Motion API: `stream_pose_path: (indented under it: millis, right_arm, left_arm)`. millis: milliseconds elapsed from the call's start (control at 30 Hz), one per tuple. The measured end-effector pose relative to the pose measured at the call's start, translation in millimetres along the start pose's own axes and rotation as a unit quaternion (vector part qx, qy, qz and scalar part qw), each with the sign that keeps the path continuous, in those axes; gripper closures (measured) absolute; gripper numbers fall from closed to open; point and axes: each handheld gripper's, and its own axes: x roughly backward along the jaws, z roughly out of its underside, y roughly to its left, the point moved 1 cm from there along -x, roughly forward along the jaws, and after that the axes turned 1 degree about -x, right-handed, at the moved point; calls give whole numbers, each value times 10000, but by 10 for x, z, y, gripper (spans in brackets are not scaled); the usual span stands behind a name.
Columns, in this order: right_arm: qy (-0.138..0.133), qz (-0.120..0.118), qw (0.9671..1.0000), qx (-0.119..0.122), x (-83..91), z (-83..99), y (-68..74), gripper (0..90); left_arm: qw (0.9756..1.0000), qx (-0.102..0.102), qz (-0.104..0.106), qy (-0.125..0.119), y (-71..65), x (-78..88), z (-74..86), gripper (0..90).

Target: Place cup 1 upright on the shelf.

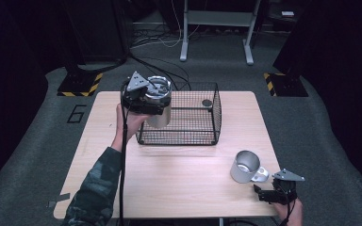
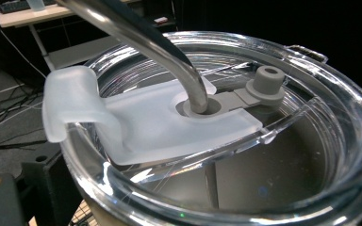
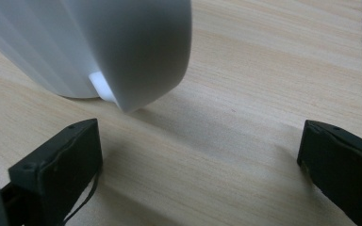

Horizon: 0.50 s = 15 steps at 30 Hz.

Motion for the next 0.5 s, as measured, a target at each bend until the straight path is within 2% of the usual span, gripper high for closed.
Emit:
stream_pose_path:
  millis: [133,333,367,500]
  right_arm:
    - [0,-1,10000,1,0,0,0,0]
    - [0,-2,10000,2,0,0,0,0]
    - [1,-1,10000,0,0,0,0,0]
    - [1,-1,10000,0,0,0,0,0]
  left_arm:
    - [10000,21,-69,24,39,-53,-16,38]
    - [9998,164,-111,40,82,-148,-21,38]
    - [9998,112,-129,48,93,-163,-20,38]
    - [9997,149,-153,106,116,-224,1,38]
